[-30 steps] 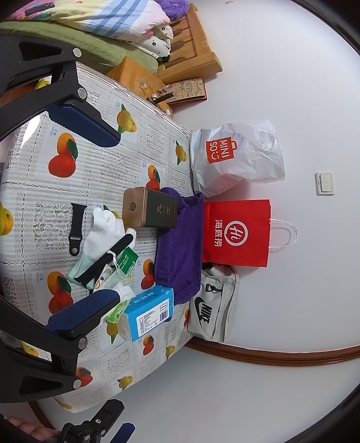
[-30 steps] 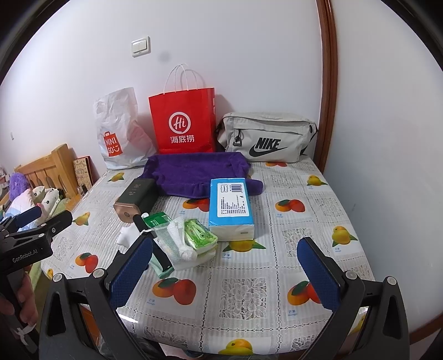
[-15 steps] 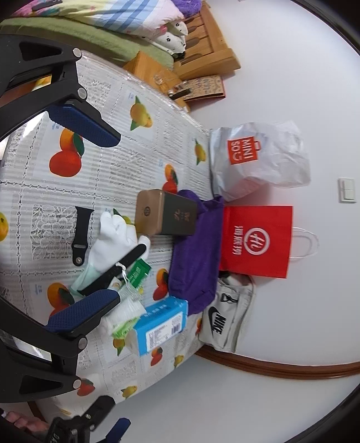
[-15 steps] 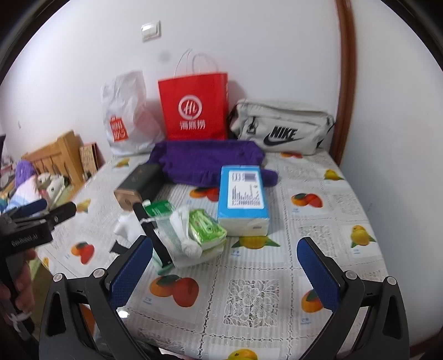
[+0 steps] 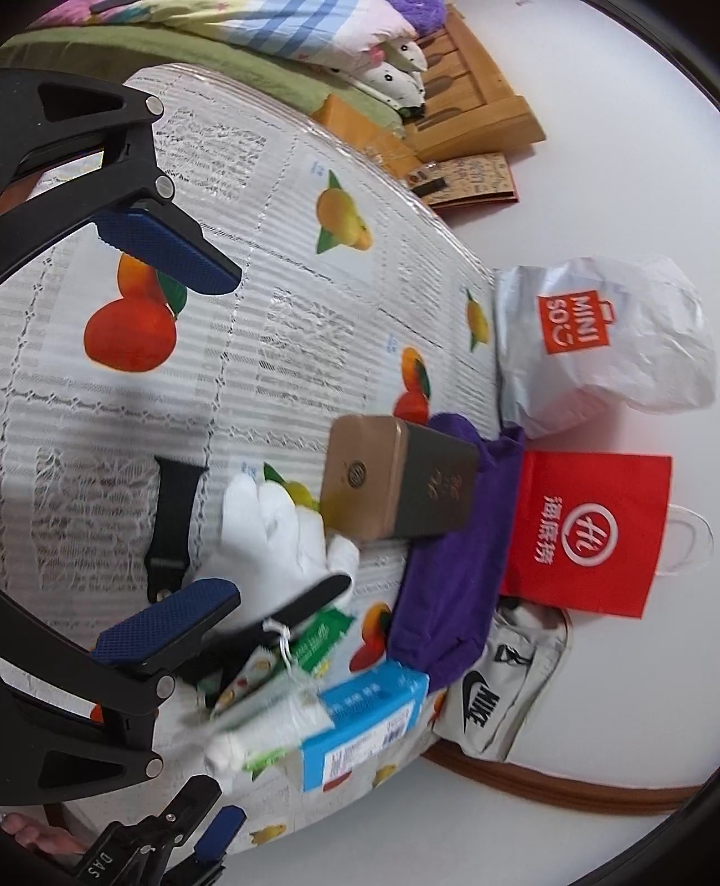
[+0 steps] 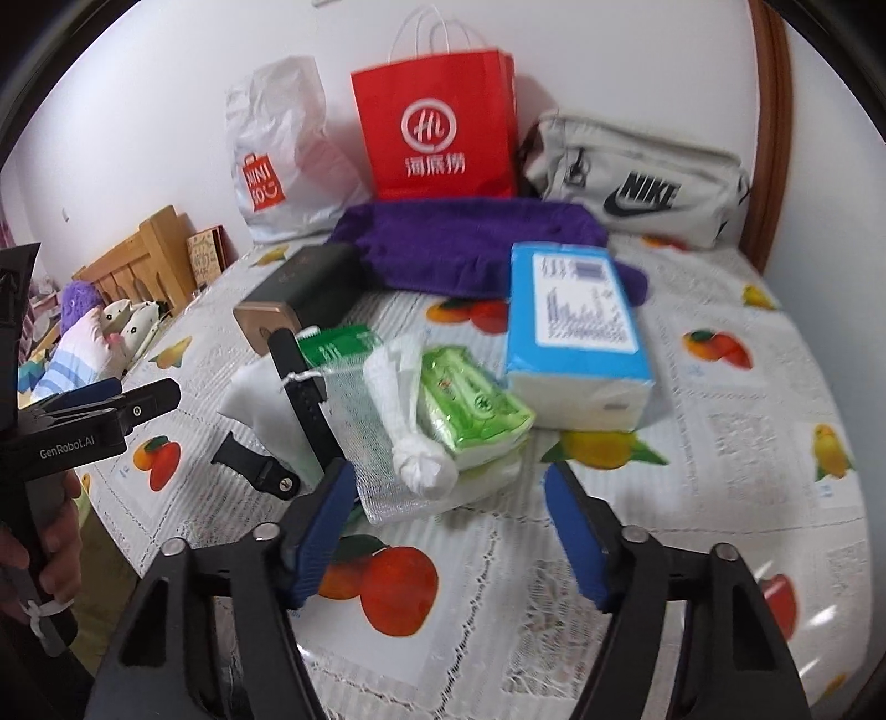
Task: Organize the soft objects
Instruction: 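Close the right tool on the crumpled white tissue in the pile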
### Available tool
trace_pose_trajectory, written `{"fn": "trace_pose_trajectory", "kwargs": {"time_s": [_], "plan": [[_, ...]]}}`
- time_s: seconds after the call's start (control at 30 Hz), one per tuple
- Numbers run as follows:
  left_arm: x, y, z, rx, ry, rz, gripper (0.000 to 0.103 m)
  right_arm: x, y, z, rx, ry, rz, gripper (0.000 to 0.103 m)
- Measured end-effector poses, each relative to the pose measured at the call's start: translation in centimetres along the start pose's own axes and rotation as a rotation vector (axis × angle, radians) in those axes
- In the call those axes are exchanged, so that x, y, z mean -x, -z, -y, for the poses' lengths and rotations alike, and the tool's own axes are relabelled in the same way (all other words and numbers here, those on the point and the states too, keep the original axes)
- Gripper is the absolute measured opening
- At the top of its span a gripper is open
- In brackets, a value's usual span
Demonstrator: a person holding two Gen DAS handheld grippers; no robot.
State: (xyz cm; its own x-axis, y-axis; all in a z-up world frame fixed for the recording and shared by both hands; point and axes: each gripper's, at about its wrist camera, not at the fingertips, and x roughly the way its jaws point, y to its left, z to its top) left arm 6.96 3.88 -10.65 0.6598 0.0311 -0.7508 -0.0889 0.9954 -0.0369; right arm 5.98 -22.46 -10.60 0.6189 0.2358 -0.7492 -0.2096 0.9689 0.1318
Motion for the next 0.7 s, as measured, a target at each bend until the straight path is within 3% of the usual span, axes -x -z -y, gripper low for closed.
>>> {"fn": "trace_pose_trajectory", "kwargs": {"time_s": [0.27,0.4,0.7], "plan": [[-2.6,0.4,-1.5,0.038,0.005,-0.043,0.103,-3.2,0.0,0.1,-0.046,-0.064,-0.067,0.053],[-3.1,0.7,-1.5,0.031,0.019,-0.055,0.103,-4.3,-0.1,-0.3,-0.044,-0.07,-0.08,0.023],[-3.5,1.3,-0.3,-0.017,0.054,-0.079,0.103,-1.9,0.2,-1.4,0.03,-0.105,-0.008,0.023]]}}
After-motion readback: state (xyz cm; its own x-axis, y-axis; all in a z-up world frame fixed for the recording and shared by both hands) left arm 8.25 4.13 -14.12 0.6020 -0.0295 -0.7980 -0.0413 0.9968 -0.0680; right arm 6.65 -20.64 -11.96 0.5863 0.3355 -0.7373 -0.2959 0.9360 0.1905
